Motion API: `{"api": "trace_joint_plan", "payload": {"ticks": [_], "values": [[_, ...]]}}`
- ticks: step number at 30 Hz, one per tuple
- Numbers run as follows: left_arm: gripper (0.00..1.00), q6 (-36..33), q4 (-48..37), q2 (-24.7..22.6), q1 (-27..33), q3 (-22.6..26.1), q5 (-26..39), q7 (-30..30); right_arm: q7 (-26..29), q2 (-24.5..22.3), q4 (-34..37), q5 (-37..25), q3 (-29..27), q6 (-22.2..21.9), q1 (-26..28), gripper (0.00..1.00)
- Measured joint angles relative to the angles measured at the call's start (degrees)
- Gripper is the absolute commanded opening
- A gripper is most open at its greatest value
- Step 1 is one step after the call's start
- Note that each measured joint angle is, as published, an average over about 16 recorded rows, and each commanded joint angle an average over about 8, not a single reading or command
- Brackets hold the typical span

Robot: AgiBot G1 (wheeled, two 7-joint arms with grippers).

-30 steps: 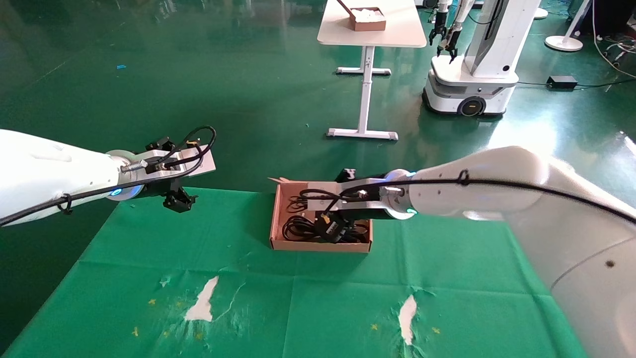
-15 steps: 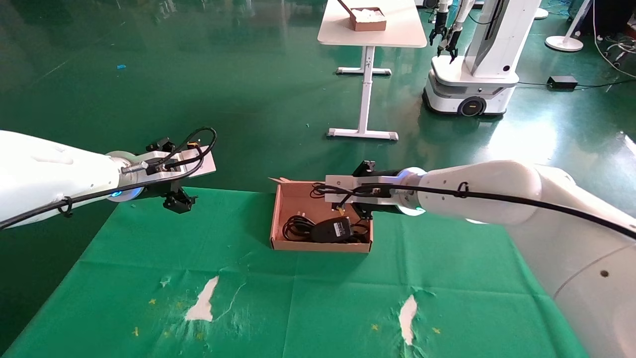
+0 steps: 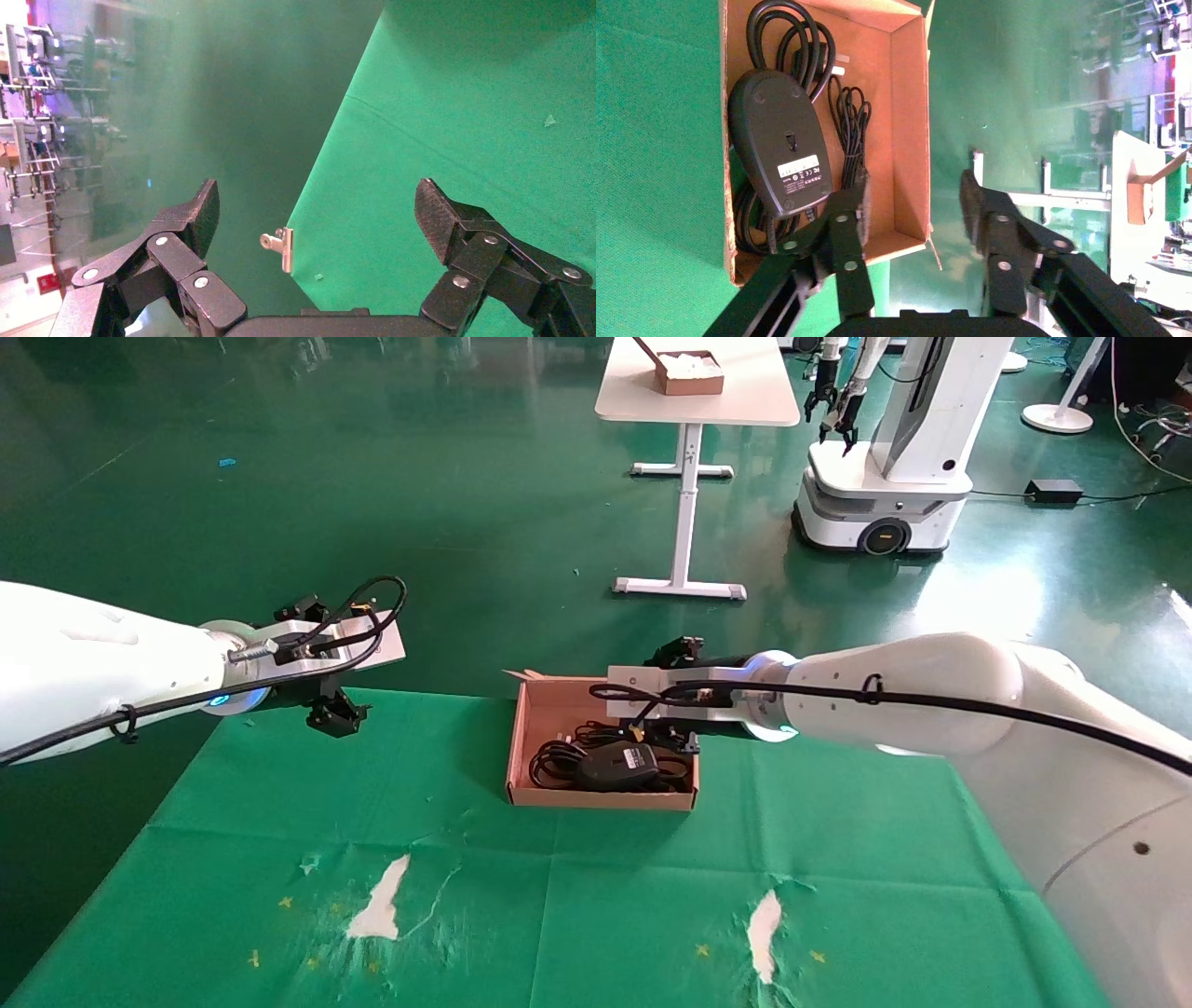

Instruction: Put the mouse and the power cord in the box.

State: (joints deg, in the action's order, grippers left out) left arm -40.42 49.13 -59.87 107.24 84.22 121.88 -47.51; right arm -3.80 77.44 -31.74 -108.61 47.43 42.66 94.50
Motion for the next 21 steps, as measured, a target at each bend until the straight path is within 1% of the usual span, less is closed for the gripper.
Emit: {"api": "trace_joint_plan", "payload": {"ticks": [7, 21], "values": [[1.00, 0.00, -0.02, 0.00, 0.00, 0.00, -0.03, 0.01, 1.02, -3.15, -3.14, 4.97, -2.40, 3.30, -2.43, 1.00], [1.00, 0.00, -0.02, 0.00, 0.00, 0.00, -0.03, 0.01, 4.43, -13.06, -12.90, 20.56, -9.72, 13.33, -10.13, 1.00]]}}
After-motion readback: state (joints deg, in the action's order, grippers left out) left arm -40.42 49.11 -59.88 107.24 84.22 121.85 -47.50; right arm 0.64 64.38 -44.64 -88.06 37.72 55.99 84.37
